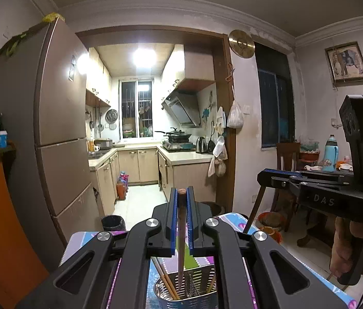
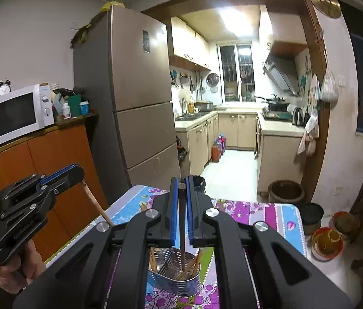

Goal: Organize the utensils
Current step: 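Lower the chopsticks into the holder and open both tools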

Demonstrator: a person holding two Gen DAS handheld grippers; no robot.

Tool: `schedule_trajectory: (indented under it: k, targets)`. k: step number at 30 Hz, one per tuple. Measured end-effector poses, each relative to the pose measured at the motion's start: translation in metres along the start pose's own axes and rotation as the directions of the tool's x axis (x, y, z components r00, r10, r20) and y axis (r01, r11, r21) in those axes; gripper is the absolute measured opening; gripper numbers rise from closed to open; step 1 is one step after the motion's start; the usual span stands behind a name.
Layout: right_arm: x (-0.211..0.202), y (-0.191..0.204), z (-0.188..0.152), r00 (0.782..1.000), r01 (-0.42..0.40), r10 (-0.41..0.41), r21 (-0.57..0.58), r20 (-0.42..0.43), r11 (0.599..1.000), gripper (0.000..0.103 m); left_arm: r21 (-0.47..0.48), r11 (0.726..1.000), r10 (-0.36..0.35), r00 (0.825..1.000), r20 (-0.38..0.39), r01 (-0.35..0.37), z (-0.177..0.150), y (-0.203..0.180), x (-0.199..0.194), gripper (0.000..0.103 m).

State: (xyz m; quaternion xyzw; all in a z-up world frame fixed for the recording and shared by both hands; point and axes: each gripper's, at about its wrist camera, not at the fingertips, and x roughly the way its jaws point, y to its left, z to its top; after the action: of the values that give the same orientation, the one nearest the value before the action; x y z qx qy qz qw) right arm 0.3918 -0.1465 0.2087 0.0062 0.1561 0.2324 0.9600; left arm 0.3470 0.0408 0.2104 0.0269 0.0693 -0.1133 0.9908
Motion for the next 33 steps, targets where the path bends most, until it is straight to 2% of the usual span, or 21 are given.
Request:
schedule_trajectory:
  k: [20, 25, 26, 27, 28, 29, 33]
  targets:
    - [0.049, -0.005, -0.023, 0.995, 0.005, -0.004, 0.012, -0.104, 1.0, 0.005, -0.031, 0.999, 0.01, 0.996, -0.093, -0.013, -0.031, 0.009, 0.053, 0.008]
    - [0.063, -0.007, -0.027, 0.987, -0.007, 0.01, 0.021, -0.157, 1.0, 0.005, -0.044, 0.999, 0.024, 0.991, -0.132, -0.03, -0.038, 0.016, 0.068, 0.01]
    - [0.065, -0.008, -0.029, 0.987, 0.001, 0.003, 0.024, -0.162, 1.0, 0.007, -0.049, 0.998, 0.03, 0.989, -0.144, -0.038, -0.04, 0.018, 0.071, 0.013]
    - [0.066, -0.009, -0.03, 0.987, 0.008, -0.004, 0.027, -0.16, 1.0, 0.015, -0.053, 0.998, 0.034, 0.988, -0.147, -0.042, -0.042, 0.02, 0.072, 0.025]
    - [0.065, -0.009, -0.031, 0.988, 0.009, -0.004, 0.032, -0.155, 0.999, 0.021, -0.055, 0.997, 0.042, 0.988, -0.149, -0.051, -0.044, 0.021, 0.073, 0.032]
    - [0.063, -0.01, -0.031, 0.989, 0.011, -0.006, 0.035, -0.148, 0.999, 0.029, -0.056, 0.997, 0.049, 0.987, -0.15, -0.058, -0.044, 0.022, 0.074, 0.033]
    - [0.058, -0.01, -0.034, 0.991, 0.026, -0.022, 0.03, -0.134, 0.999, 0.03, -0.06, 0.995, 0.068, 0.985, -0.16, -0.079, -0.05, 0.026, 0.075, 0.033]
